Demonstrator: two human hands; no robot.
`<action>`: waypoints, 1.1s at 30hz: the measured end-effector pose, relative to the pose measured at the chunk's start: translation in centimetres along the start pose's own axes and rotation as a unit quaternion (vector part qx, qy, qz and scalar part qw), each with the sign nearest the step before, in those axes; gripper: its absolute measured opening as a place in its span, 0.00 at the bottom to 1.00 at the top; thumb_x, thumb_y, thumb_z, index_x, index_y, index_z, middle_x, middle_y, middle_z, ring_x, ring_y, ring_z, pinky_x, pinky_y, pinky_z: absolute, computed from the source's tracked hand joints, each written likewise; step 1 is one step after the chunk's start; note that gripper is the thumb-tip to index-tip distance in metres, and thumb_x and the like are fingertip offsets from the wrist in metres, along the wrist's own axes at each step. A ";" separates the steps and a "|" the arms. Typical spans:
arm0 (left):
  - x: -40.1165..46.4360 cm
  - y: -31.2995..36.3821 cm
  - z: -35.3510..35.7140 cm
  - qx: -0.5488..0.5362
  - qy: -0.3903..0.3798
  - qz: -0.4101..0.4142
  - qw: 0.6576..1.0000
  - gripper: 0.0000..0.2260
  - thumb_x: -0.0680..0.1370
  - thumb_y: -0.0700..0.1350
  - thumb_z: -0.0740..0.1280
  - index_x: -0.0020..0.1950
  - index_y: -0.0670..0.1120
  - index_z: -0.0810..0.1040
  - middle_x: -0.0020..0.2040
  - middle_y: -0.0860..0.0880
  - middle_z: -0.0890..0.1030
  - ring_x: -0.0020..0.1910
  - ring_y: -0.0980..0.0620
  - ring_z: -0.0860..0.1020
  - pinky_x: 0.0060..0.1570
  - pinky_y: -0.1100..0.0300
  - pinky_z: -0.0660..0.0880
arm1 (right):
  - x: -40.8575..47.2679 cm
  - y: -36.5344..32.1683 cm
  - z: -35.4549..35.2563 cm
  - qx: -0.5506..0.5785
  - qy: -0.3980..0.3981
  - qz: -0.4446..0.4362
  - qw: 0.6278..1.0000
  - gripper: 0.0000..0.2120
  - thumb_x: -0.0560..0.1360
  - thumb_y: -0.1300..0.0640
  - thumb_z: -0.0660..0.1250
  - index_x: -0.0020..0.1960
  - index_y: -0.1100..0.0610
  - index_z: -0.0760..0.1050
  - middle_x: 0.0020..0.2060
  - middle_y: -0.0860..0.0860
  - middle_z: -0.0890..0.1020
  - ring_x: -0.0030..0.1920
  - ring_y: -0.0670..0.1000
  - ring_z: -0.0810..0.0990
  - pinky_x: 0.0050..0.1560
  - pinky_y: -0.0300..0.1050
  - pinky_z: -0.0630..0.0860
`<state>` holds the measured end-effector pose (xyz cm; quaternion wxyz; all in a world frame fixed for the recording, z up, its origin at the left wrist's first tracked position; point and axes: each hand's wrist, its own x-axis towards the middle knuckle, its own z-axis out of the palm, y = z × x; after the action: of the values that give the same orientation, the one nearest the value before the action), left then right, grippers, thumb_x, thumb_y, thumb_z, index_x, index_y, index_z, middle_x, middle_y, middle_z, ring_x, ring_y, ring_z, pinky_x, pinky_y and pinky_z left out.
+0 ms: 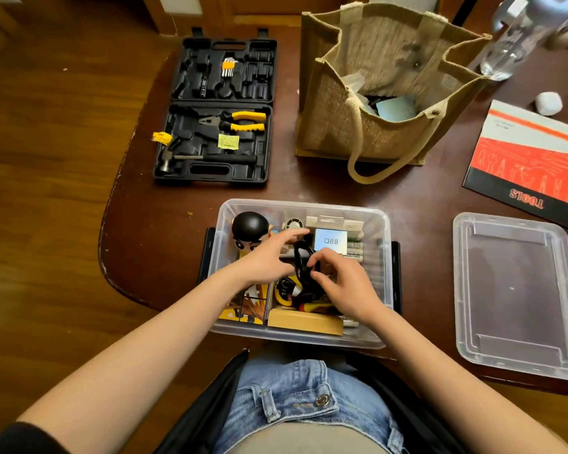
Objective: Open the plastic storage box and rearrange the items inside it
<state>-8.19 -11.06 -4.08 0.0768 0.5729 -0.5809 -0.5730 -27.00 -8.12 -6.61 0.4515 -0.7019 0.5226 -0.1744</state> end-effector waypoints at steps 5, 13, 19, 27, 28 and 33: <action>-0.3 -0.4 -0.2 0.086 0.096 0.068 0.989 0.14 0.76 0.40 0.68 0.60 0.49 0.78 0.59 0.52 0.76 0.61 0.56 0.72 0.60 0.69 0.63 | 0.5 -0.7 -0.5 0.003 -0.008 -0.012 1.000 0.14 0.76 0.62 0.63 0.48 0.42 0.68 0.42 0.45 0.80 0.43 0.48 0.80 0.44 0.49 0.78; -0.7 -1.4 -0.7 0.091 0.236 0.048 0.966 0.08 0.76 0.42 0.69 0.54 0.48 0.83 0.49 0.53 0.83 0.48 0.55 0.80 0.53 0.57 0.77 | 0.8 0.5 -0.3 -0.098 -0.004 0.094 0.991 0.09 0.77 0.53 0.65 0.54 0.52 0.68 0.49 0.47 0.81 0.48 0.49 0.80 0.48 0.49 0.78; -0.7 -1.8 -0.6 0.127 0.273 0.052 0.952 0.07 0.75 0.42 0.70 0.52 0.47 0.83 0.49 0.51 0.84 0.46 0.57 0.79 0.49 0.61 0.76 | 1.6 0.3 0.6 -0.271 0.019 0.112 0.956 0.11 0.77 0.53 0.61 0.53 0.56 0.79 0.46 0.51 0.83 0.46 0.52 0.80 0.41 0.46 0.78; -0.6 -1.6 0.5 0.195 0.244 0.031 0.949 0.08 0.75 0.45 0.69 0.53 0.49 0.83 0.48 0.51 0.84 0.49 0.53 0.81 0.52 0.54 0.77 | 0.2 1.0 1.0 -0.240 -0.003 0.143 0.960 0.17 0.76 0.51 0.64 0.64 0.52 0.72 0.58 0.49 0.79 0.55 0.51 0.78 0.51 0.48 0.77; -0.5 -1.6 0.6 0.203 0.241 0.027 0.949 0.08 0.76 0.45 0.69 0.54 0.49 0.83 0.49 0.51 0.84 0.49 0.52 0.81 0.52 0.53 0.77 | 0.1 1.1 1.1 -0.233 0.002 0.148 0.961 0.17 0.75 0.51 0.65 0.63 0.52 0.72 0.57 0.48 0.79 0.55 0.51 0.79 0.51 0.47 0.77; 0.1 -1.4 1.1 0.218 0.224 0.020 0.950 0.08 0.76 0.44 0.68 0.55 0.47 0.82 0.51 0.48 0.83 0.53 0.49 0.79 0.53 0.54 0.76 | 0.1 1.4 1.2 -0.211 -0.012 0.176 0.961 0.17 0.73 0.48 0.68 0.60 0.52 0.74 0.52 0.49 0.78 0.50 0.49 0.77 0.46 0.43 0.74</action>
<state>-8.20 -10.10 -5.58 0.0894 0.6779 -0.6707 -0.2874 -26.97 -7.73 -8.41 0.3232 -0.6799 0.6575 0.0309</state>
